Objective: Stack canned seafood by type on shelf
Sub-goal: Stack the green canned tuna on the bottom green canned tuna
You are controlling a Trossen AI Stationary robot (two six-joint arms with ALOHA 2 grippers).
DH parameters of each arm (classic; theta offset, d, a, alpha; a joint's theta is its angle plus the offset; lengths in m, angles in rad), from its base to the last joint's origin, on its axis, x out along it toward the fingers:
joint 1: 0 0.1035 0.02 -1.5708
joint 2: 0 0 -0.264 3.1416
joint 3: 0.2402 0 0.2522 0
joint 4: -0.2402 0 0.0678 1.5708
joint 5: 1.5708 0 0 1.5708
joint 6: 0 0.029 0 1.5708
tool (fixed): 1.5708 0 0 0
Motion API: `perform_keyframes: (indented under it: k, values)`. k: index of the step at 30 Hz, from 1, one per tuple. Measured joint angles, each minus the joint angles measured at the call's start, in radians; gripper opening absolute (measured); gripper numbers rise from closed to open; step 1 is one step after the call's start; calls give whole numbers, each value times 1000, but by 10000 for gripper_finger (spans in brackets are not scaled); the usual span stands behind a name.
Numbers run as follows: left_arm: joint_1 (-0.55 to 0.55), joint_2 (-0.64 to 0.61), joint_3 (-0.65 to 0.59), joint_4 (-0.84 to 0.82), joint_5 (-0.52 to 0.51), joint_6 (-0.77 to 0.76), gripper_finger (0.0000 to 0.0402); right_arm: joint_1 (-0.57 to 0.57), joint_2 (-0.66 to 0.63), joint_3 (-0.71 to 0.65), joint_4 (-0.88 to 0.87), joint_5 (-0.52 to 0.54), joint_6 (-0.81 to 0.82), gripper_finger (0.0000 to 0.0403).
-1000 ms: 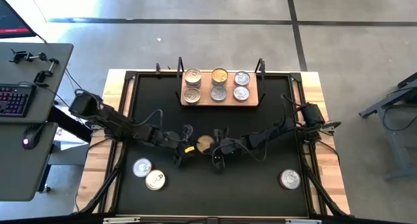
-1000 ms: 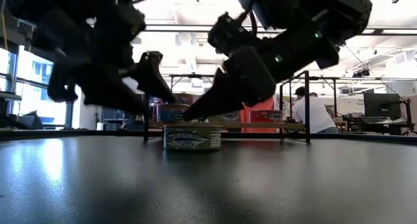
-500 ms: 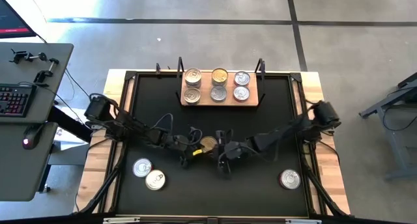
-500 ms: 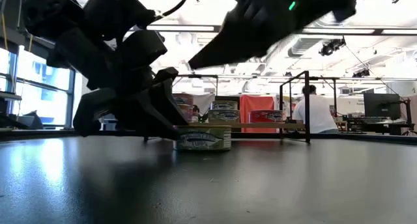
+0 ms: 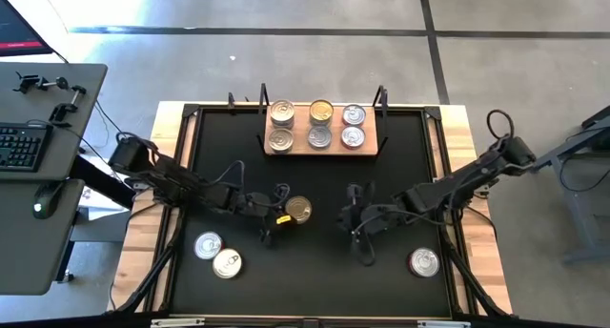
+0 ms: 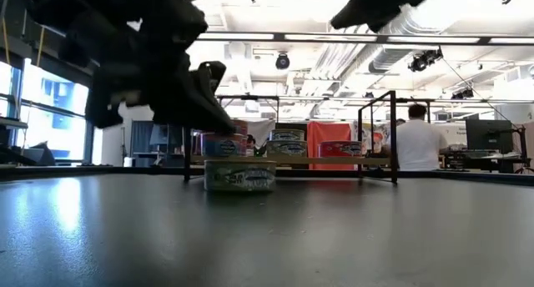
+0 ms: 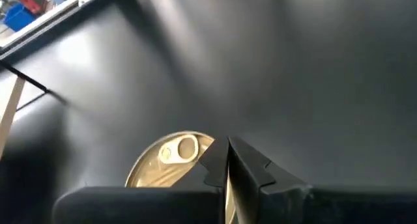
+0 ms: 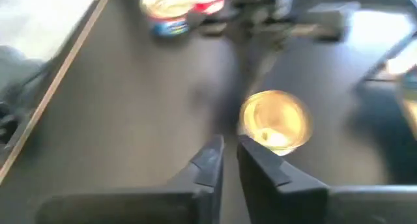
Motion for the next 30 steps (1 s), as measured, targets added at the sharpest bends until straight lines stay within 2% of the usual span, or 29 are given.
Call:
perform_keyframes:
  k: [2,6,11,16,20,24,27,30]
  values:
    - [0,-21,0,10,4,-19,1,-15,16,-31,45,-43,-4,57]
    - [0,-56,1,14,11,-39,1,-38,90,-117,274,-44,-95,84]
    - [-2,-67,1,-75,11,-33,8,-60,217,-143,497,-49,-164,94]
    - [-2,-48,0,-189,8,50,48,-85,300,-119,536,-47,-184,94]
    - [-2,-8,0,-156,-8,137,98,-87,313,-108,556,-44,-200,95]
    - [-1,38,0,-122,-42,162,135,-85,314,-103,606,-27,-219,106]
    - [-1,71,3,-102,-50,173,143,-85,314,-103,620,-24,-242,122]
    - [-1,106,3,-51,-86,173,130,-85,314,-103,620,-22,-277,142]
